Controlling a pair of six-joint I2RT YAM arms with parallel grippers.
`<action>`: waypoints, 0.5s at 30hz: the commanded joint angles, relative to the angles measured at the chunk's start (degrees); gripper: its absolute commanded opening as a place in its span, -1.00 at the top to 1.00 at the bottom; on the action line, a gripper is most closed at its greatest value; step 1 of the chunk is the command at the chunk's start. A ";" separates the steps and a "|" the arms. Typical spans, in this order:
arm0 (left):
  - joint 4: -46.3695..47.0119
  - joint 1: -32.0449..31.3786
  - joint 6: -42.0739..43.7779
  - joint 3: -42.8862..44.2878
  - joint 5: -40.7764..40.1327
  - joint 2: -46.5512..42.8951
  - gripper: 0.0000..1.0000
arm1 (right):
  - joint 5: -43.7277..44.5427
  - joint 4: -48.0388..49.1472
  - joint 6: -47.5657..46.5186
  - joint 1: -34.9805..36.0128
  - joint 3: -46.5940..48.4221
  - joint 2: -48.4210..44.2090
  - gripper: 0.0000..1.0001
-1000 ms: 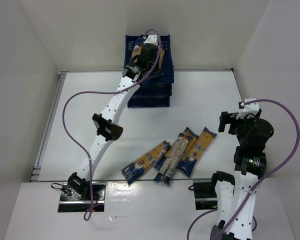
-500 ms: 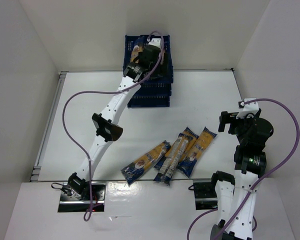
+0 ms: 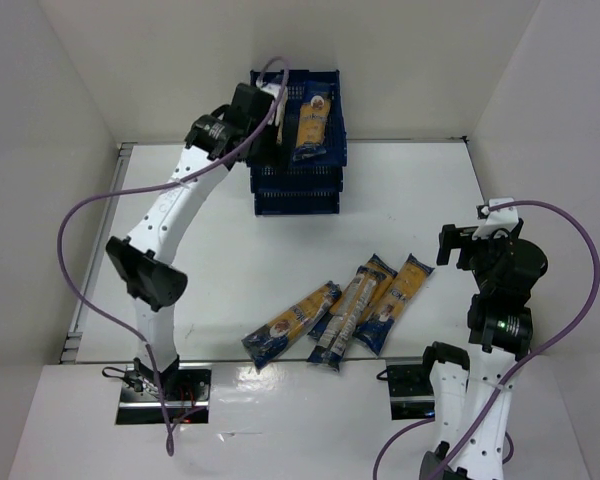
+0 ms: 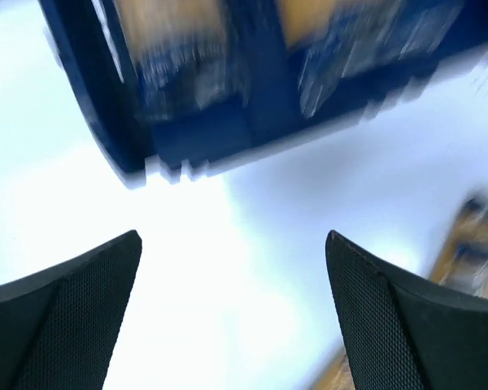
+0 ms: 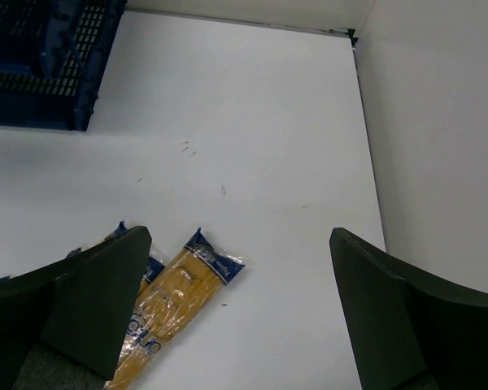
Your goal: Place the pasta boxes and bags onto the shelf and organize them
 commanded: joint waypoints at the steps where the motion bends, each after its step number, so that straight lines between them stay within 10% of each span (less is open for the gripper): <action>1: 2.27 0.80 5.56 -24.06 2.43 -9.31 -0.98 | -0.81 0.59 -0.72 -0.49 -0.35 -0.86 -0.99; 5: 15.72 4.57 7.32 -46.71 1.91 -24.70 -0.98 | -1.33 0.59 -0.72 -0.49 -0.35 -0.86 -0.99; 15: 20.32 21.44 7.93 -64.61 7.17 -36.76 -1.00 | -1.86 0.59 -0.72 -0.49 -0.35 -1.39 -0.99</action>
